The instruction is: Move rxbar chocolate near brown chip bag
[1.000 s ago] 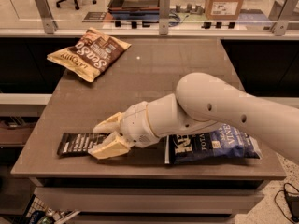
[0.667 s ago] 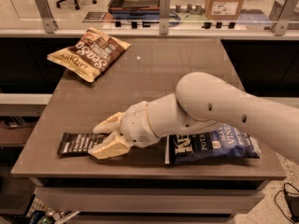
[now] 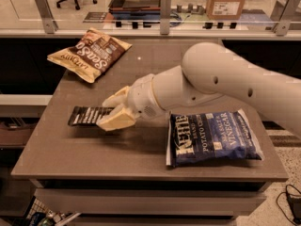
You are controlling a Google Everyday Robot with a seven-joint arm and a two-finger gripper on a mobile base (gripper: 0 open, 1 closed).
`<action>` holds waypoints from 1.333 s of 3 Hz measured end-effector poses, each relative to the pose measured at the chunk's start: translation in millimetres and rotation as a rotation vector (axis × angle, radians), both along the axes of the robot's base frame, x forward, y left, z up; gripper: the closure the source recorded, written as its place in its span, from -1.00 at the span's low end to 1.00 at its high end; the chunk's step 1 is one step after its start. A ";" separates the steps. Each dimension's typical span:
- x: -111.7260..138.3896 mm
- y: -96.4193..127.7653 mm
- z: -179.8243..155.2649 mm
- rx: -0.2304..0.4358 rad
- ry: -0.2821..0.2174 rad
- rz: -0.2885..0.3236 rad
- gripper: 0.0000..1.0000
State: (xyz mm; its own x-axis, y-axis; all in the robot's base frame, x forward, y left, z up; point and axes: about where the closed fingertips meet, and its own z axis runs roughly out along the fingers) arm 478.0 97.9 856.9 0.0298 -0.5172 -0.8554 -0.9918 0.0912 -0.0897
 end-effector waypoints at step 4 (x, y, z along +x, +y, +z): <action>145.1 -66.8 45.2 -0.100 -0.058 -0.366 1.00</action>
Offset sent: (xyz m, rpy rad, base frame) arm 0.1211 -0.0516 0.0424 -0.1023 -0.0471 -0.3079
